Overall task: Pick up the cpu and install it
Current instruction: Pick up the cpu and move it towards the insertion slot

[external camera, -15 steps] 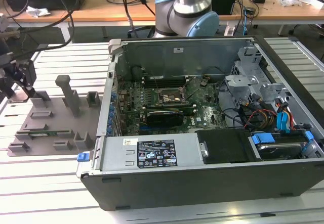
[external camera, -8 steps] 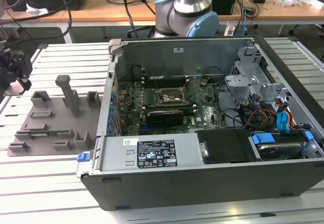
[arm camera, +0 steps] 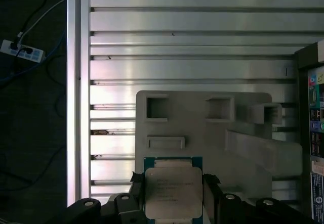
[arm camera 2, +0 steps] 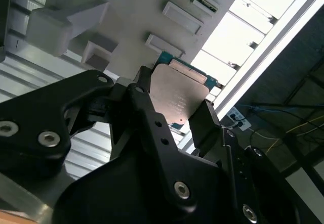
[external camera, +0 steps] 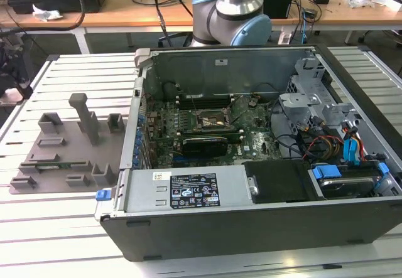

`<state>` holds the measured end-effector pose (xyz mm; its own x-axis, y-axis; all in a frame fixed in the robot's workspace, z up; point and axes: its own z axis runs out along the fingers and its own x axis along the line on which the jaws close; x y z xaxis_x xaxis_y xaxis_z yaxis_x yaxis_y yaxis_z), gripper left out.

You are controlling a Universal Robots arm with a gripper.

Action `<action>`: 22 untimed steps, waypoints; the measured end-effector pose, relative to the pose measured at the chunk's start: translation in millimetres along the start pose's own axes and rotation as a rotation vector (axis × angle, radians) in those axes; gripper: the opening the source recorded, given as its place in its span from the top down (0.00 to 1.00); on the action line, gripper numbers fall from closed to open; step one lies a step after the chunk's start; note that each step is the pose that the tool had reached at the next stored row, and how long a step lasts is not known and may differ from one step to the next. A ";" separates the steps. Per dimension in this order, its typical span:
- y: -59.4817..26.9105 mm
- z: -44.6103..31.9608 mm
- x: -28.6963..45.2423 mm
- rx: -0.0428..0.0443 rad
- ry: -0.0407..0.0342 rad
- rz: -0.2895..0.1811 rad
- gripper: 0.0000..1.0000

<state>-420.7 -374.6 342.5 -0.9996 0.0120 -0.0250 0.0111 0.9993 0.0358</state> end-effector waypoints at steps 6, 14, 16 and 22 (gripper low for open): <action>4.1 -25.0 -0.6 -0.0001 0.0000 0.000 0.45; 9.9 -63.8 -1.5 -0.0001 -0.0001 0.000 0.45; 11.1 -71.5 -1.7 0.0000 0.0000 0.000 0.45; 11.6 -72.9 -1.7 0.0006 -0.0001 0.000 0.45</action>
<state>-420.7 -365.6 415.8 -0.9996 0.0121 -0.0251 0.0112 0.9993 0.0352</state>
